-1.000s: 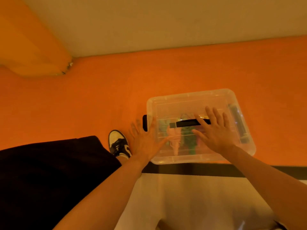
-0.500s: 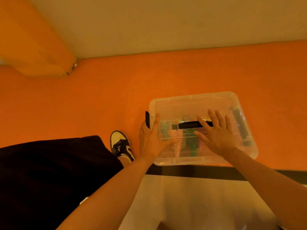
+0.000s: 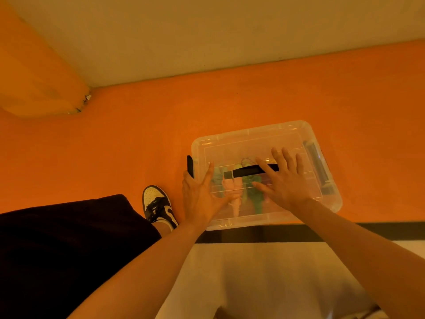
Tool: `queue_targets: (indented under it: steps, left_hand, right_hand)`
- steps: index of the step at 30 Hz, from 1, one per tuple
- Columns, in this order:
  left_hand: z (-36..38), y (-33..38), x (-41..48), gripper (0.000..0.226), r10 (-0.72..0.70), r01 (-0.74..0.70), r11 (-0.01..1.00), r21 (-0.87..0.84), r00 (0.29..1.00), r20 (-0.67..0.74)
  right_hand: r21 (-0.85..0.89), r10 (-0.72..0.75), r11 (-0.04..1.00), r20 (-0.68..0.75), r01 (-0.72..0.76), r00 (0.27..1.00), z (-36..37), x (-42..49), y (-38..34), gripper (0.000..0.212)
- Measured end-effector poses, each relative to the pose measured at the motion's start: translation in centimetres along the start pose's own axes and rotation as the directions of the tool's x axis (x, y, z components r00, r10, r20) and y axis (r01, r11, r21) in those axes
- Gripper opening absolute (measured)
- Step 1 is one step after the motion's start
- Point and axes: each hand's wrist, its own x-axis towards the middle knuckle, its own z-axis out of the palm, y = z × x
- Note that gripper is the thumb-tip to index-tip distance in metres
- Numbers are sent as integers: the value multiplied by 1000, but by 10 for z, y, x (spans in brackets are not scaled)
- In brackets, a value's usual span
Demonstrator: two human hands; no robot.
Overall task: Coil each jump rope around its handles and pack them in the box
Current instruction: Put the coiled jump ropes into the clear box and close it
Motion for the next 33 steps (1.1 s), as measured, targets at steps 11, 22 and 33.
queue_targets:
  steps: [11,22,33]
  left_hand:
    - [9,26,0,107,73,-65,988,138,996,-50]
    - [62,114,48,93,481,-474,819,323,874,63]
    - [68,115,46,94,520,-486,812,324,854,-21]
  right_hand:
    - [60,-12,998,3,12,1000,-6,-3,-2,75]
    - [88,265,962,-46,-260,963,-12,-24,87,80]
    - [434,429,765,207,-475,879,-9,-16,97,118]
